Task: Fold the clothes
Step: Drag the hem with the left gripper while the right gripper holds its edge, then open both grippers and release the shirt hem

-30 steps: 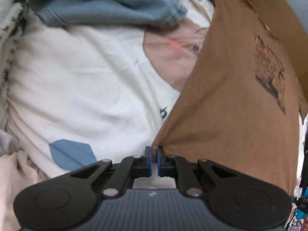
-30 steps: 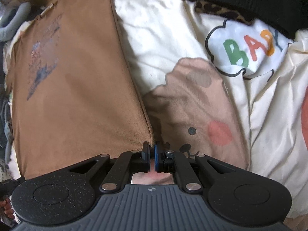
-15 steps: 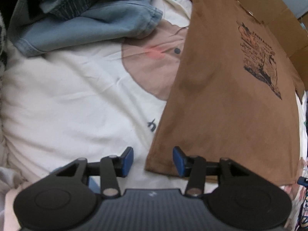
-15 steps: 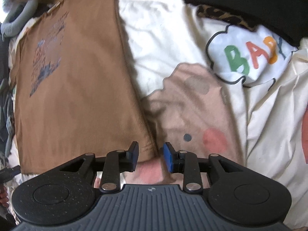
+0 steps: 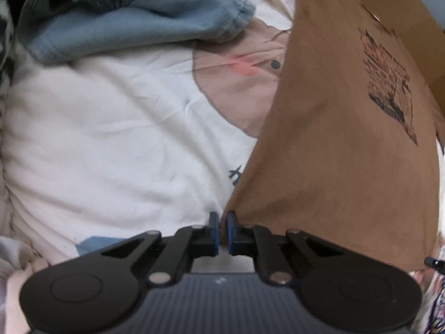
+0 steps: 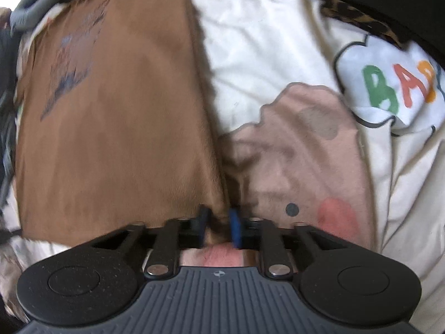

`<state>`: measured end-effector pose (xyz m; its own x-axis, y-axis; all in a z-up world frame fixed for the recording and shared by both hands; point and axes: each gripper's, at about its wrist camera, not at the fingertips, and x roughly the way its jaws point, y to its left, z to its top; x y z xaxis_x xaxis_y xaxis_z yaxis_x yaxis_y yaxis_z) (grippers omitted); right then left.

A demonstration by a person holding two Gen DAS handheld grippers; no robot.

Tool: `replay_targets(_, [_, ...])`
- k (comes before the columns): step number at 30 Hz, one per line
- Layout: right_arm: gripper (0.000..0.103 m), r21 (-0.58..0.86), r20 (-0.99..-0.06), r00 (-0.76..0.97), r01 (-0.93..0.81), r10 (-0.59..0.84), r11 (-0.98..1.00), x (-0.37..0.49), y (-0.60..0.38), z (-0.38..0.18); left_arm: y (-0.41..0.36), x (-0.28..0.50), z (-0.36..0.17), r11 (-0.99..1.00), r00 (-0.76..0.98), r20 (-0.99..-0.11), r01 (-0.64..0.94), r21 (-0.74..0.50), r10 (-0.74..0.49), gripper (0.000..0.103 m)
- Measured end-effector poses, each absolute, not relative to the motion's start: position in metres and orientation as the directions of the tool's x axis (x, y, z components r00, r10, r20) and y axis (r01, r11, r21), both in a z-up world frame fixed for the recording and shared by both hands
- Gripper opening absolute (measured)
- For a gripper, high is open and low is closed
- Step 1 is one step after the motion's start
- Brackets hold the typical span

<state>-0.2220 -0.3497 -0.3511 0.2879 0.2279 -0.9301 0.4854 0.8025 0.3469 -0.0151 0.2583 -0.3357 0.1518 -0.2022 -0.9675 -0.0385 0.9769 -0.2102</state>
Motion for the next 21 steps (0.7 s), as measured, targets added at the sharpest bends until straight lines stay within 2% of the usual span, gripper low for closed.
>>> replay_targets(2, [0.004, 0.324, -0.938, 0.272, 0.464, 0.215, 0.825, -0.221, -0.345, -0.348, 0.256, -0.017, -0.332, 0.98, 0.154, -0.969, -0.025, -0.198, -0.192, 0.005])
replay_targets(6, [0.002, 0.323, -0.936, 0.285, 0.454, 0.208, 0.83, -0.229, -0.345, -0.337, 0.258, -0.016, -0.324, 0.981, 0.159, -0.969, -0.016, -0.194, -0.189, 0.005])
replay_targets(11, [0.002, 0.328, -0.937, 0.269, 0.471, 0.221, 0.819, -0.231, -0.348, -0.333, 0.258, -0.02, -0.319, 0.983, 0.156, -0.971, -0.01, -0.182, -0.178, 0.004])
replay_targets(21, [0.004, 0.261, -0.962, 0.207, 0.511, 0.178, 0.819, -0.218, -0.343, -0.36, 0.25, -0.01, -0.346, 0.989, 0.121, -0.984, -0.055, -0.136, -0.129, 0.007])
